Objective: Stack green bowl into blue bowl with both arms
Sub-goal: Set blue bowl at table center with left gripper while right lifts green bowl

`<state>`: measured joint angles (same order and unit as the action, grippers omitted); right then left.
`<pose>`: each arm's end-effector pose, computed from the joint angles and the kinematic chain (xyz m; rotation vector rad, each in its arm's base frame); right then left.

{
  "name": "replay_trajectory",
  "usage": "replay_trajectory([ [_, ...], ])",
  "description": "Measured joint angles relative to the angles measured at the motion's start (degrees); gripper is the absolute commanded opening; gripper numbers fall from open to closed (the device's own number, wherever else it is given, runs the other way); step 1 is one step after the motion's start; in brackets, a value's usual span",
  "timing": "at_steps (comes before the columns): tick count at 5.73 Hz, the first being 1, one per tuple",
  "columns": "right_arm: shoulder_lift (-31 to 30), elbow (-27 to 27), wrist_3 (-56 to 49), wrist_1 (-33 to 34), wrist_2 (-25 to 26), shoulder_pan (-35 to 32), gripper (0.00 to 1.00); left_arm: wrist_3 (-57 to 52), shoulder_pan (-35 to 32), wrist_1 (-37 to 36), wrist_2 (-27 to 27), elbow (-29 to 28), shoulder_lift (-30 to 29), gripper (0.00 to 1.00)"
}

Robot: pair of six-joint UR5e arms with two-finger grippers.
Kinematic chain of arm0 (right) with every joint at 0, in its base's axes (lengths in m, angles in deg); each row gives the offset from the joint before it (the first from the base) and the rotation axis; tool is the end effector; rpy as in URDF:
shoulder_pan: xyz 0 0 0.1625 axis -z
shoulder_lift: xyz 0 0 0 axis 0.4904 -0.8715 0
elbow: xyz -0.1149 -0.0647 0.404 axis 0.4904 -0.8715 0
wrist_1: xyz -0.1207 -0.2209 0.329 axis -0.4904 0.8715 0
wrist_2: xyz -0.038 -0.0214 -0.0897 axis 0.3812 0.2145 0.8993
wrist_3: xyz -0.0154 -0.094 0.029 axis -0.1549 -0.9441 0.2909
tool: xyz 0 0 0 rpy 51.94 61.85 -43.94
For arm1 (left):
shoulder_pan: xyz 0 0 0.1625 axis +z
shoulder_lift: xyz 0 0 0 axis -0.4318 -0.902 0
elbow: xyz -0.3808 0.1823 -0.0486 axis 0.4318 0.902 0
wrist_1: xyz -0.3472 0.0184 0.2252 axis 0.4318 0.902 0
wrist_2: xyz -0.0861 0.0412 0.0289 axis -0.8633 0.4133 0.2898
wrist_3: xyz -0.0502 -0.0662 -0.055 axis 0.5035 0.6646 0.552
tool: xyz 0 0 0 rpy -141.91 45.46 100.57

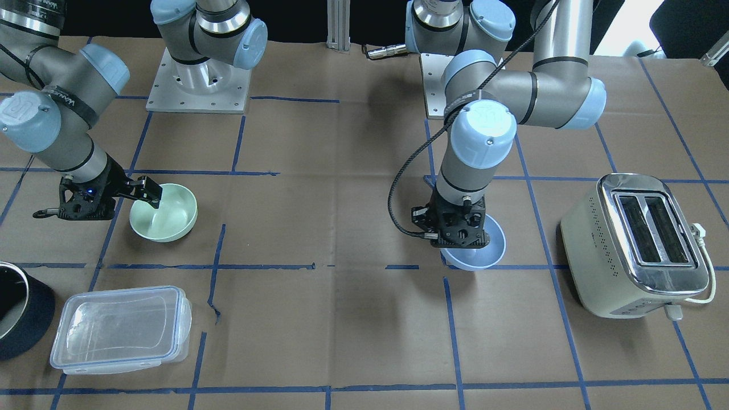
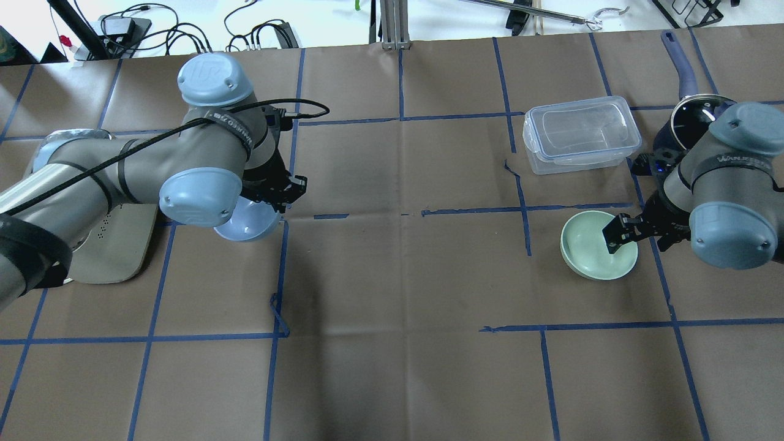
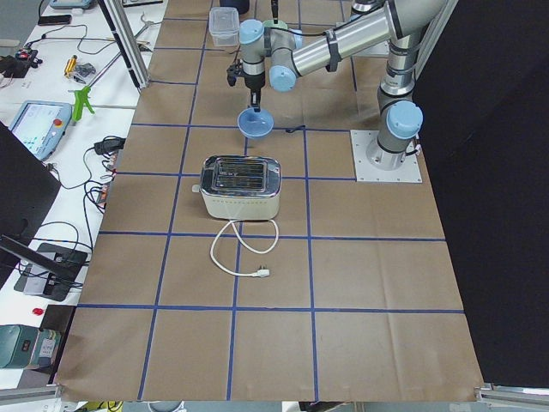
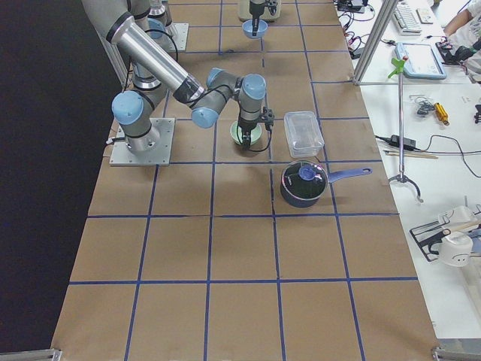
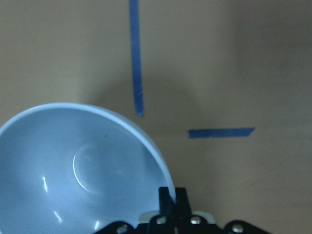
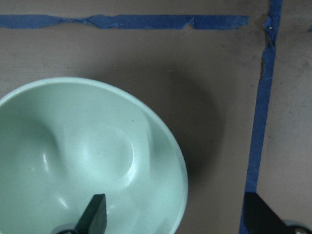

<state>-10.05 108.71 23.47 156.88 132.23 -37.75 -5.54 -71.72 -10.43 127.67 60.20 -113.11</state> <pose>-0.0497 -0.4582 0.2135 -0.0235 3.1063 0.1514 -0.2000 -0.5454 0.2846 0.0517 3.0993 -0.0147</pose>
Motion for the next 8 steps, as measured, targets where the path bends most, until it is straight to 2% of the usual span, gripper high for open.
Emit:
replay_trajectory([
  [1, 0.32, 0.12, 0.02, 0.47, 0.04, -0.03, 0.20, 4.29, -4.30, 0.01, -0.60, -6.41, -3.88, 0.04],
  [2, 0.25, 0.07, 0.04, 0.62, 0.05, -0.03, 0.10, 8.19, -9.28, -0.07, -1.38, -11.54, -7.67, 0.04],
  [4, -0.12, -0.42, 0.00, 0.67, 0.06, -0.03, 0.09, 9.58, -17.34, -0.87, -1.90, -15.43, -13.98, 0.15],
  [5, -0.33, -1.72, 0.02, 0.33, 0.09, -0.10, 0.08, 9.49, -18.82, -1.05, -2.03, -15.39, -15.24, 0.34],
  [6, -0.52, -4.63, 0.21, -1.84, 0.42, -0.75, 0.08, 9.51, -19.98, -1.08, -1.99, -15.17, -15.86, 0.68],
  [7, -1.35, -9.32, 0.96, -7.42, 1.08, -1.69, 0.08, 9.43, -20.83, -1.05, -1.80, -15.04, -15.86, 0.98],
  [8, -2.72, -15.54, 1.87, -16.17, 1.57, -2.11, 0.08, 9.46, -21.18, -0.93, -1.84, -15.23, -15.19, 0.99],
])
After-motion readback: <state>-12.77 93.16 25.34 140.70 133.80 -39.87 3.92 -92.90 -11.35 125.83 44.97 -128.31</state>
